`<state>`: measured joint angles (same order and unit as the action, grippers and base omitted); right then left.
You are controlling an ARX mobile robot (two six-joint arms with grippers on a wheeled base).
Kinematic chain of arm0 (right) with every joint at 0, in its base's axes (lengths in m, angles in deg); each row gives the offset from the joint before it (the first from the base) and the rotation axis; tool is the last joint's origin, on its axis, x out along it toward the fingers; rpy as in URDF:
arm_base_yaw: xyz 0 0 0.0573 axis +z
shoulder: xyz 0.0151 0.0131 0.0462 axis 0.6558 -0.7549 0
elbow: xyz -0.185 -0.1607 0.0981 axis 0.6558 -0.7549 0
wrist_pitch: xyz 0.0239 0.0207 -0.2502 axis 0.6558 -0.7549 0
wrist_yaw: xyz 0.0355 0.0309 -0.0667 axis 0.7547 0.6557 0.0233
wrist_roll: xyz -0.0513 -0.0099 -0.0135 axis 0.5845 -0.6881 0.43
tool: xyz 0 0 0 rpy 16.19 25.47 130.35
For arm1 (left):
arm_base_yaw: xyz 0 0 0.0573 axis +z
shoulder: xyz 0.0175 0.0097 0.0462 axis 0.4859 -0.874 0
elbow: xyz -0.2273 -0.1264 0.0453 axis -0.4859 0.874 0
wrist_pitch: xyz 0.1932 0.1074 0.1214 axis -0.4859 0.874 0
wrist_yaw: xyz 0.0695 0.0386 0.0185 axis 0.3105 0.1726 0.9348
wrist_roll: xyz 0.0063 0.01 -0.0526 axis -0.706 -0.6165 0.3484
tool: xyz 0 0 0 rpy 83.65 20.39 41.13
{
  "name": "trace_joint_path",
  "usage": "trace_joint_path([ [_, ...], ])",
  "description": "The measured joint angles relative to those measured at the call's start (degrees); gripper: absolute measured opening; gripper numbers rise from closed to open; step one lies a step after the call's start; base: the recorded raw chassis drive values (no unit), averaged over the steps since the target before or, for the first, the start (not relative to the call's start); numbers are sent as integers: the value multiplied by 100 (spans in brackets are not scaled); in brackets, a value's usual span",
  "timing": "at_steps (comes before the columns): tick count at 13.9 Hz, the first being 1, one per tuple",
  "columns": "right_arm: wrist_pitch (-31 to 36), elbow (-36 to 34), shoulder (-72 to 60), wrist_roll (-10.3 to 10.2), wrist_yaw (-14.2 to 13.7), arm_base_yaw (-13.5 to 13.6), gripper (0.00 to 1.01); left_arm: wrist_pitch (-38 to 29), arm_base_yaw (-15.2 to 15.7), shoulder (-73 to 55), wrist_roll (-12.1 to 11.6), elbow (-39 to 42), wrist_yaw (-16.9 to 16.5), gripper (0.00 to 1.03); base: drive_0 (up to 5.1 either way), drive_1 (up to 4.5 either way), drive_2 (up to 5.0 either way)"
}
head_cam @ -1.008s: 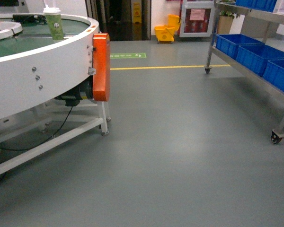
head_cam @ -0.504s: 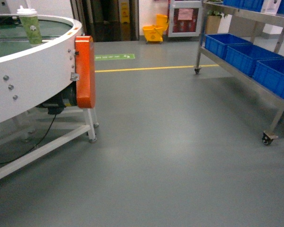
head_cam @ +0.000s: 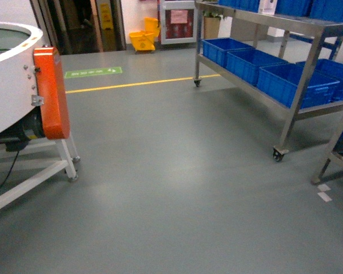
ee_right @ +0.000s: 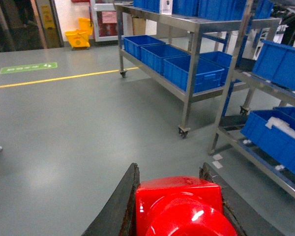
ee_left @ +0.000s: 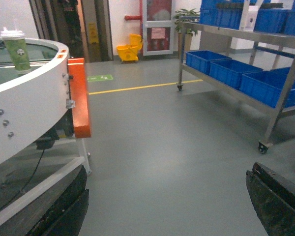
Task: Pick red block from blue box to shelf
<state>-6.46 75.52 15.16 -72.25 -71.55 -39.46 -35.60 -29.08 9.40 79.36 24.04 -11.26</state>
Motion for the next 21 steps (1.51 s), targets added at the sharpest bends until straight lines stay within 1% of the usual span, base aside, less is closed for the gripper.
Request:
trace_joint_path([
  [21,0,0,0,0,0,0,28,-2,0,0,0,0,0,98,-167,-167,-167],
])
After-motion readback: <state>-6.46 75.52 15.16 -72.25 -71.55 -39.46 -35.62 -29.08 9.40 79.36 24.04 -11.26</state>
